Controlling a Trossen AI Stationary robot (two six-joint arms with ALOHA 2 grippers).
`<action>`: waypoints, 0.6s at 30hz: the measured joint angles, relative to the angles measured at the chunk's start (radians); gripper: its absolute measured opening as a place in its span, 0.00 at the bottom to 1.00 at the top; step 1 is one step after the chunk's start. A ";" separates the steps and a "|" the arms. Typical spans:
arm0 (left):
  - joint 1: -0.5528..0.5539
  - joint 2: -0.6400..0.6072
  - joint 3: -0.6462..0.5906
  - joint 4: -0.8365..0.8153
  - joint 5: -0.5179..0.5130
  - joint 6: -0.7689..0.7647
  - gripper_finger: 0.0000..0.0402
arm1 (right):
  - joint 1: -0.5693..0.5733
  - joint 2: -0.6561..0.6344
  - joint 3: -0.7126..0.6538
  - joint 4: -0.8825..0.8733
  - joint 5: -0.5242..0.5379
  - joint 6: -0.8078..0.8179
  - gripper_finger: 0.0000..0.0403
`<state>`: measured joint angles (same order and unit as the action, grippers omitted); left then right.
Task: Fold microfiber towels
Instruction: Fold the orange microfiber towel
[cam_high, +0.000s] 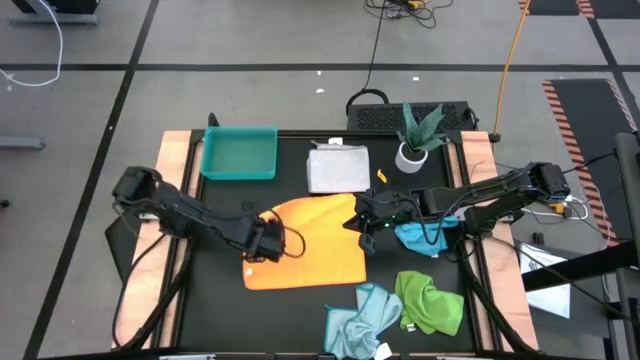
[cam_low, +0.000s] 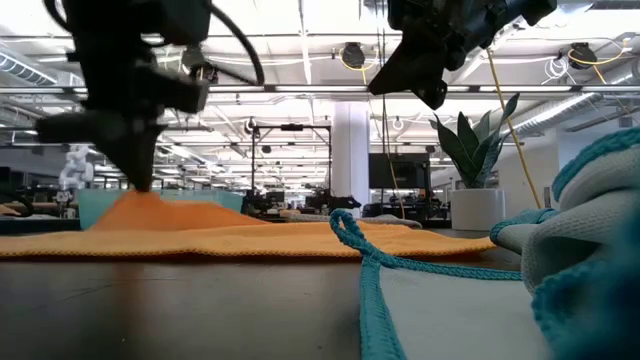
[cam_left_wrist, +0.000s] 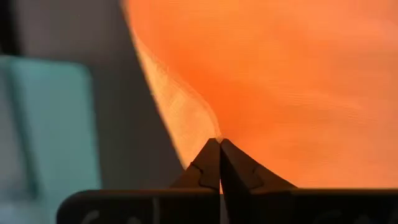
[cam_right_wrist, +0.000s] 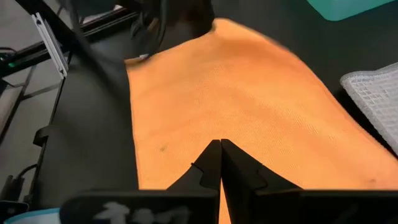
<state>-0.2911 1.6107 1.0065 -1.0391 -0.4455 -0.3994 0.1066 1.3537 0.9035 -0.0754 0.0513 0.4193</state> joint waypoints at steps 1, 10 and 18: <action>0.013 -0.018 0.000 -0.011 -0.018 -0.022 0.01 | 0.000 0.000 0.000 0.000 0.000 0.005 0.00; 0.194 -0.007 -0.034 0.009 -0.091 -0.021 0.07 | 0.000 -0.005 -0.001 0.039 -0.028 0.033 0.00; 0.325 0.016 -0.048 0.002 -0.148 0.057 0.20 | 0.000 -0.005 -0.001 0.032 -0.028 0.040 0.00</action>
<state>0.0338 1.6268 0.9588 -1.0367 -0.5938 -0.3420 0.1066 1.3483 0.9028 -0.0438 0.0235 0.4596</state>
